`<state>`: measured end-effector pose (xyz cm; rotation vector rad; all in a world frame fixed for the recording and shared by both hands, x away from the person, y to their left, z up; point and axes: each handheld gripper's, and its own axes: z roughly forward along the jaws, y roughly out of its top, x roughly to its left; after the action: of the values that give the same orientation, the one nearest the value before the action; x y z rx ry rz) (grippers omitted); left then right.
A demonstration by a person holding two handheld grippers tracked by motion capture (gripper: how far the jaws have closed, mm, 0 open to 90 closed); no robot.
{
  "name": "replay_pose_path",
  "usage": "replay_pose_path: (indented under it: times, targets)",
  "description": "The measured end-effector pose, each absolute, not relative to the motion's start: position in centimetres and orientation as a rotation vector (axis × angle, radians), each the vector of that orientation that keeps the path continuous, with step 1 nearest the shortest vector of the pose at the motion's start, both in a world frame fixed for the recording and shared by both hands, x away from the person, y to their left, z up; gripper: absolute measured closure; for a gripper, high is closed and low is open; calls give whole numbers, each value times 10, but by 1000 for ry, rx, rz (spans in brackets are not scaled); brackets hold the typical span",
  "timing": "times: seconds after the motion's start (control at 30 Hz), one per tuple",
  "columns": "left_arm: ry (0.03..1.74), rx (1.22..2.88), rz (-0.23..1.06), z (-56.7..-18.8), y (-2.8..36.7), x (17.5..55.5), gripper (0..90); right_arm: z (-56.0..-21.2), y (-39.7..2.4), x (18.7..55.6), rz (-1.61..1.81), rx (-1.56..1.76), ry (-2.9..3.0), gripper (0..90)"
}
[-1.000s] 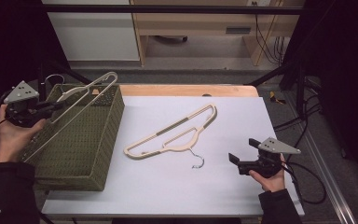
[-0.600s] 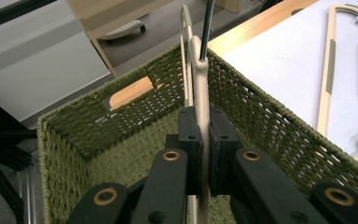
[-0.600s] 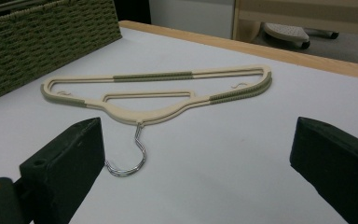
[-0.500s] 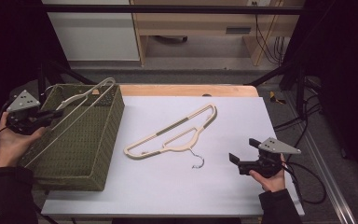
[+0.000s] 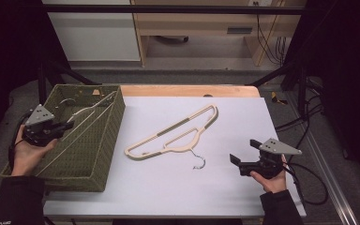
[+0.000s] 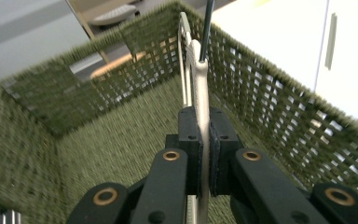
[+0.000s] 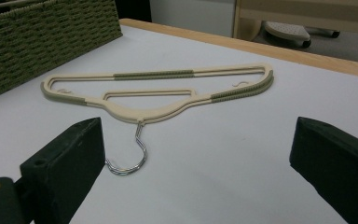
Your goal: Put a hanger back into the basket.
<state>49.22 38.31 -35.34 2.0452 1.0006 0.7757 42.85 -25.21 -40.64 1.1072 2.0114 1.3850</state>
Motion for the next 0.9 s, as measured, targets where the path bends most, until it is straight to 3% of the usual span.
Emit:
replay_pose_path:
  times: [0.13, 0.9]
  targets:
    - [1027, 2109, 722, -371, 375, 495, 848, -407, -251, 429, 1382, 1108, 2017, 38]
    - [1084, 2307, 555, -396, 349, 493, 736, -407, -250, 428, 1389, 1100, 2022, 40]
